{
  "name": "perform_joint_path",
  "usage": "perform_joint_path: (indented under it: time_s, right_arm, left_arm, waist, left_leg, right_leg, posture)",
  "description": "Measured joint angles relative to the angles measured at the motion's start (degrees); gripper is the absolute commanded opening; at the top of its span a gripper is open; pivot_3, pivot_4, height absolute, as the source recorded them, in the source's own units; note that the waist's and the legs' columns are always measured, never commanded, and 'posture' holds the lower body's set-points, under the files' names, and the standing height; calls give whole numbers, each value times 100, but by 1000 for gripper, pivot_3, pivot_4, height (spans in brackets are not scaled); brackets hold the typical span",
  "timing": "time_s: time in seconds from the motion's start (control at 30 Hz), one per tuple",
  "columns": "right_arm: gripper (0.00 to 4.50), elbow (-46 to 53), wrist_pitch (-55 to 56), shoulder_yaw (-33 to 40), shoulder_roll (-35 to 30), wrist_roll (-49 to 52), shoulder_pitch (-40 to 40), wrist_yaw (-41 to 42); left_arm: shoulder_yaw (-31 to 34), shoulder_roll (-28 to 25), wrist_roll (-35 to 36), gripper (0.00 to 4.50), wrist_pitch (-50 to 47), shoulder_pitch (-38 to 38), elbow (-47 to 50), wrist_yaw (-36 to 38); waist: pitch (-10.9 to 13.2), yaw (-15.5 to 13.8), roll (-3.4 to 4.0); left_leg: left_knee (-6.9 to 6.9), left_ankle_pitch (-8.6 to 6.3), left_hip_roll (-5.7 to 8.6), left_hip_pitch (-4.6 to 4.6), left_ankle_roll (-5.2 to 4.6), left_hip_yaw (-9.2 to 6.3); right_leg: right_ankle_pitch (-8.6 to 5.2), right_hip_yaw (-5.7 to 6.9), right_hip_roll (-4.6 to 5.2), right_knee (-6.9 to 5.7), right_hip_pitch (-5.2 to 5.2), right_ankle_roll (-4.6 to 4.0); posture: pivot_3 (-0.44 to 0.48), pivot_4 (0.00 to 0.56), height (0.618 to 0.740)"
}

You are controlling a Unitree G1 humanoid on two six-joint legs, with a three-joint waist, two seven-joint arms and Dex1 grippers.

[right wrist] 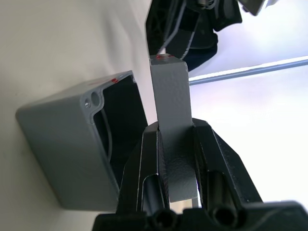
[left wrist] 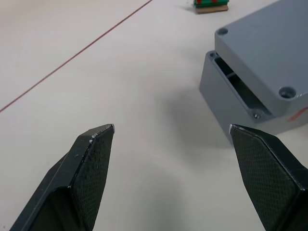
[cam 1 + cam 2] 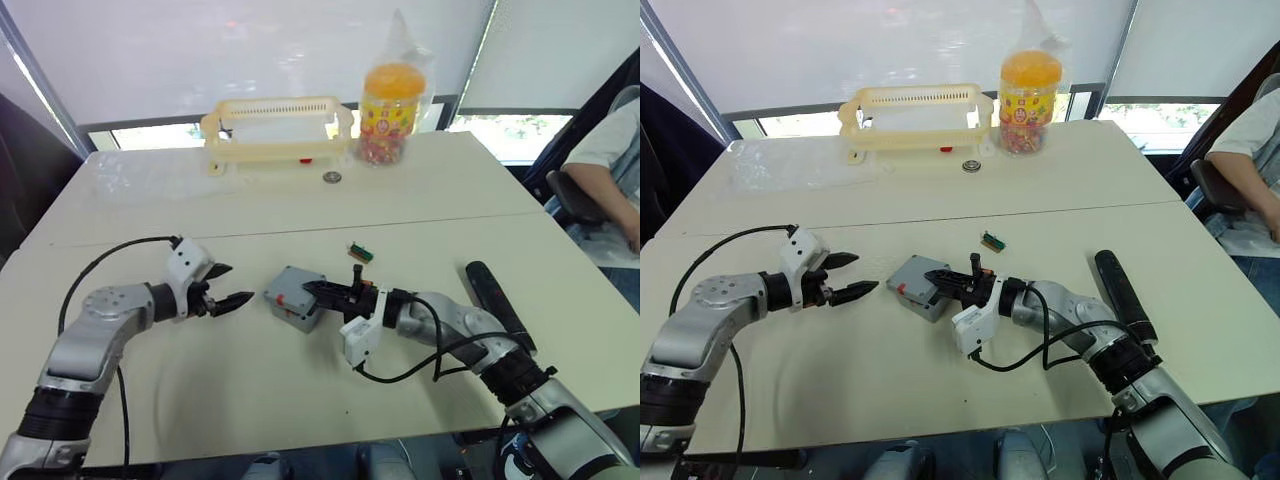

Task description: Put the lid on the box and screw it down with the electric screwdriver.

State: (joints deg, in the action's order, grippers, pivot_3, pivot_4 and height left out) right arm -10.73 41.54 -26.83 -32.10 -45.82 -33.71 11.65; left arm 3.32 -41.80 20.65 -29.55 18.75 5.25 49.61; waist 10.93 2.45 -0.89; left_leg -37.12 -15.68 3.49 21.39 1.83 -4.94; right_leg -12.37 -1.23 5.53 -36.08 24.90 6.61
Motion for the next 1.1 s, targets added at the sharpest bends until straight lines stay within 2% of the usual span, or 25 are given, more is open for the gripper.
perform_joint_path:
  time_s: [0.63,0.9,1.1]
  right_arm:
    - [200,-137,-123,-14,145,-57,-23,128]
    - [200,-137,-73,-27,142,-56,-22,157]
    - [200,-140,-174,-25,147,-64,-22,148]
  left_arm:
    - [23,5,49,3932,-147,45,-10,-118]
    - [42,-1,229,3932,-319,764,-66,-107]
    - [21,202,380,3932,-493,1218,-98,-99]
  waist:
    - [-1,-1,-1]
    - [-3,-10,-5]
    - [-3,-4,-6]
  left_leg:
    - [0,0,-1,-1,0,0]
    - [-3,0,1,-2,0,-1]
    - [-3,0,1,-3,0,-2]
  right_leg:
    - [0,0,0,0,-1,0]
    - [0,3,0,0,-6,0]
    - [0,3,0,0,-7,0]
  posture:
    - [0,150,740]
    - [0,150,740]
    - [0,150,740]
